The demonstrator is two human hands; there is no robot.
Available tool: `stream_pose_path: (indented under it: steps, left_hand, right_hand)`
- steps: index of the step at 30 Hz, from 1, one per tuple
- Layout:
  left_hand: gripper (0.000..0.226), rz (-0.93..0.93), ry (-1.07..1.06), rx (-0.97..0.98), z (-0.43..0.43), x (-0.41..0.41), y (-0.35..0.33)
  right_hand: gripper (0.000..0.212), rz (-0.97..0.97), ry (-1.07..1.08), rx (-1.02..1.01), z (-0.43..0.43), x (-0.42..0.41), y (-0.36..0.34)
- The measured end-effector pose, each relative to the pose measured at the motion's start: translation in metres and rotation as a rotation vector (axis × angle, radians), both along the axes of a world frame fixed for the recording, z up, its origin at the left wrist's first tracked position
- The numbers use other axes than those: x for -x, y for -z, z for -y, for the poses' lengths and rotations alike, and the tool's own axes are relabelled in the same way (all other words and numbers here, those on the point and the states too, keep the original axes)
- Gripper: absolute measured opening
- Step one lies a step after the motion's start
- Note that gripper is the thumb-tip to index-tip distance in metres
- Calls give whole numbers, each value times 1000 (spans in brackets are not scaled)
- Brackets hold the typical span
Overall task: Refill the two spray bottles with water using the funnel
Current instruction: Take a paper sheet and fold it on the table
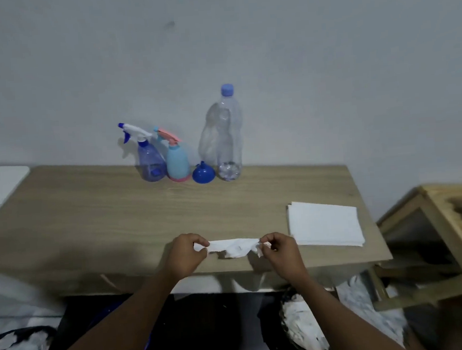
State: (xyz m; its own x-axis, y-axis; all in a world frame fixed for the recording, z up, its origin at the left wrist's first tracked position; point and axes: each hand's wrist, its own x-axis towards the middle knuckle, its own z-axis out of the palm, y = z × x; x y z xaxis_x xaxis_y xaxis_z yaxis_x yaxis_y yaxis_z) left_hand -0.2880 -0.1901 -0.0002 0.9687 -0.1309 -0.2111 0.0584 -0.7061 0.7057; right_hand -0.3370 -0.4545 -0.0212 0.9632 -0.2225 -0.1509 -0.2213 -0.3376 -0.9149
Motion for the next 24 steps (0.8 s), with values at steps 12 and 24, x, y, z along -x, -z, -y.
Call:
stream_pose_path:
  steps: [12,24]
  left_hand:
    - [35,-299,5,2,159,157,89]
    - [55,-629,110,105,267,184,148]
  right_hand:
    - [24,-368,123,-41,151,194,86]
    - [48,-473,106,-119,210,209,121]
